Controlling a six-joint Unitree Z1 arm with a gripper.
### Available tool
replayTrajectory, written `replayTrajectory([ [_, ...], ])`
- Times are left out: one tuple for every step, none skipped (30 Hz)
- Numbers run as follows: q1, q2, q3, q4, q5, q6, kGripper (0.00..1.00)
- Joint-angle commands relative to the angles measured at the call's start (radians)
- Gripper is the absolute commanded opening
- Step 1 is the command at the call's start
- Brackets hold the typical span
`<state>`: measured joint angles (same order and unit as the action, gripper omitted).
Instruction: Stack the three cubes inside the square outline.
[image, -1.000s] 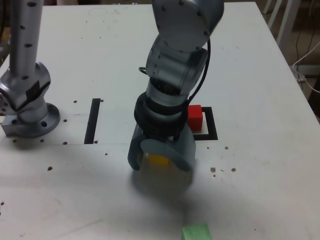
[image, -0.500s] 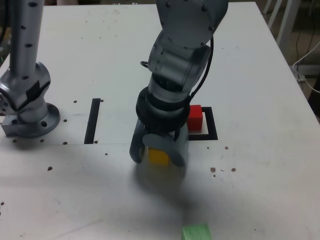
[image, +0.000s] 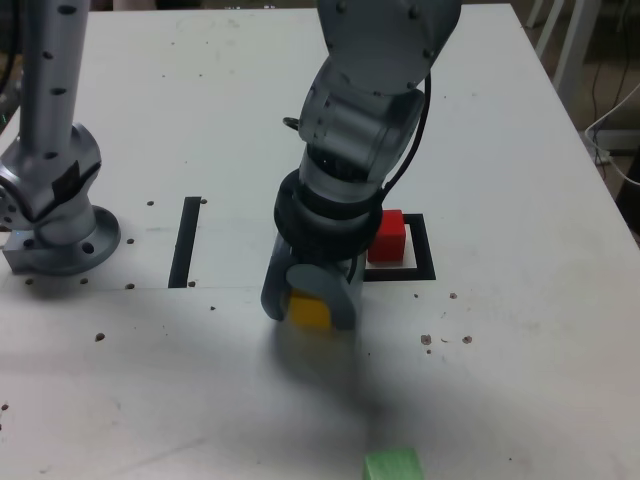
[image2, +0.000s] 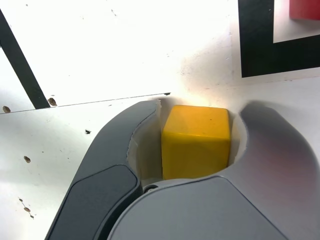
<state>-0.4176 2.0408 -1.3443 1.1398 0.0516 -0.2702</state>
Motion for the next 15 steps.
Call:
replayTrajectory([
  [0.002, 0.005, -0.008, 0.008, 0.006, 0.000, 0.28],
  [0.002, 0.006, -0.009, 0.008, 0.009, 0.000, 0.26],
  [0.002, 0.005, -0.011, 0.009, 0.011, 0.000, 0.24],
  [0.002, 0.005, -0.013, 0.010, 0.013, 0.000, 0.22],
  [0.002, 0.004, -0.014, 0.011, 0.014, 0.000, 0.21],
  [0.002, 0.003, -0.016, 0.015, 0.014, 0.000, 0.21],
  [0.002, 0.001, -0.018, 0.020, 0.013, 0.000, 0.20],
  [0.002, -0.002, -0.021, 0.027, 0.013, 0.000, 0.20],
  [0.002, -0.005, -0.024, 0.035, 0.012, 0.000, 0.20],
  [0.002, -0.009, -0.029, 0.047, 0.012, 0.000, 0.20],
  [0.002, -0.014, -0.035, 0.061, 0.013, 0.000, 0.20],
  [0.002, -0.020, -0.042, 0.078, 0.015, 0.000, 0.20],
  [0.002, -0.028, -0.049, 0.098, 0.017, 0.000, 0.20],
  [0.002, -0.037, -0.057, 0.120, 0.021, 0.000, 0.20],
  [0.002, -0.047, -0.066, 0.144, 0.027, 0.000, 0.20],
])
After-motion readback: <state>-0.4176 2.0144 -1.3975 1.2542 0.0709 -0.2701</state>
